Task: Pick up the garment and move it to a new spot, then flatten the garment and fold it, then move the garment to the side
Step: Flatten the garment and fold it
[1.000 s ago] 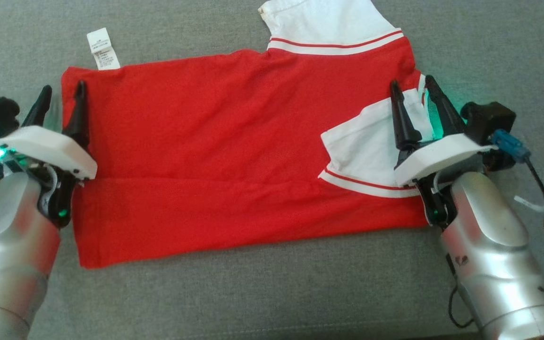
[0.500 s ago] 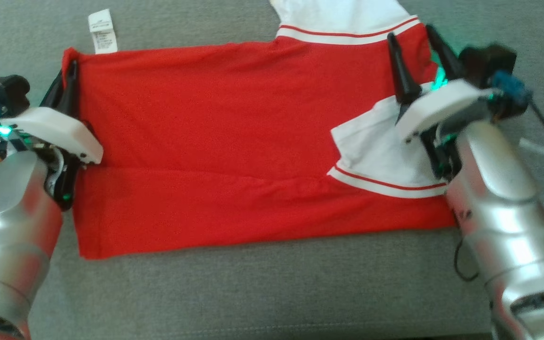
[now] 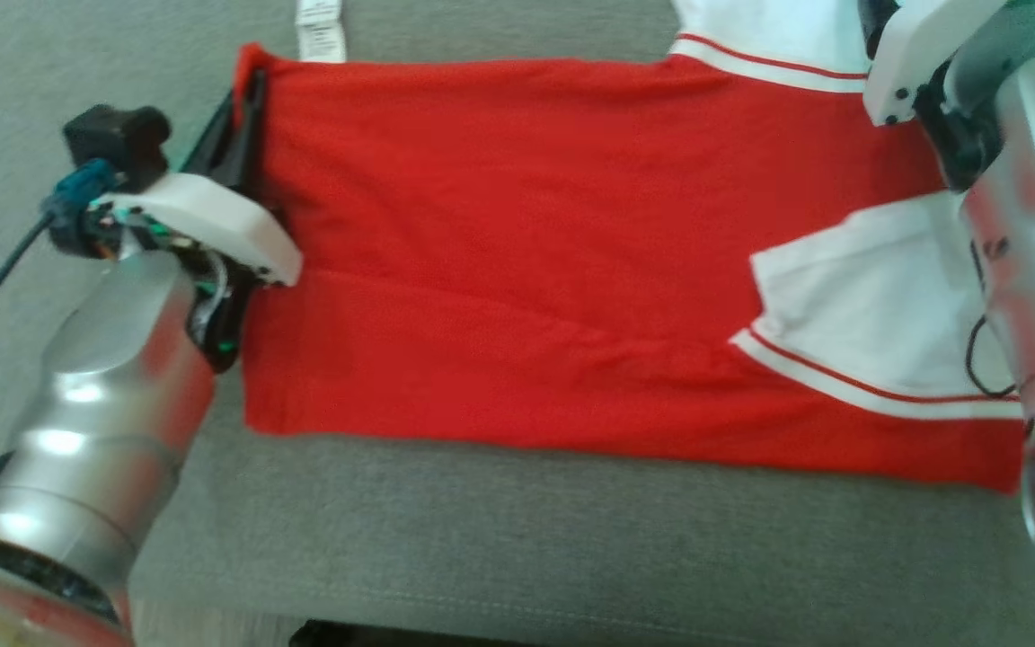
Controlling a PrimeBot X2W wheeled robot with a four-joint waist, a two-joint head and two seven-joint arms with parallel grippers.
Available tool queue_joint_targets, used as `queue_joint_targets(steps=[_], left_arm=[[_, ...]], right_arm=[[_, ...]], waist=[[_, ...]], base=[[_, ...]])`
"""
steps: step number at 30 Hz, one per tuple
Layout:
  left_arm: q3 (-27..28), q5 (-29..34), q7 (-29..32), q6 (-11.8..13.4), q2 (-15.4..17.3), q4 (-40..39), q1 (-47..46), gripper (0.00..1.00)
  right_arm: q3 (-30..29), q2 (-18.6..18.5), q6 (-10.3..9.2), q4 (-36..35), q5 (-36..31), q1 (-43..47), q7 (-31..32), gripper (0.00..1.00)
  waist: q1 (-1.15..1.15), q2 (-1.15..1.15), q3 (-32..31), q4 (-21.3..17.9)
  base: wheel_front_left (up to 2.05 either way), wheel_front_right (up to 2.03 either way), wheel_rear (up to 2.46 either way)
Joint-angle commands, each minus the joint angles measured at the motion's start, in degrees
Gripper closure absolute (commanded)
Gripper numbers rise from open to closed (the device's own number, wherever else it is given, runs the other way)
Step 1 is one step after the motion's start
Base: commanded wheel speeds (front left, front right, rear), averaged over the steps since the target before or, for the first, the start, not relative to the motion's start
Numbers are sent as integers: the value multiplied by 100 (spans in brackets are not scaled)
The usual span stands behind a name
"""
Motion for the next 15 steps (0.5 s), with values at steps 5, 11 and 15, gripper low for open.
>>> queue_joint_targets(steps=[5,11,15], left_arm=[[31,-105,-70,10,36,-243,-364,100],[81,-53,-71,10,-76,-368,-405,100],[207,2,-71,10,-82,-424,-394,100]], right_arm=[[-166,-89,-31,334,-496,-541,324,0],[-438,-101,-31,642,-889,-747,617,0],[-470,20,-31,698,-1065,-784,486,100]], waist=[[0,0,170,401],[0,0,285,504],[0,0,320,512]], base=[[0,0,0],[0,0,0],[0,0,0]])
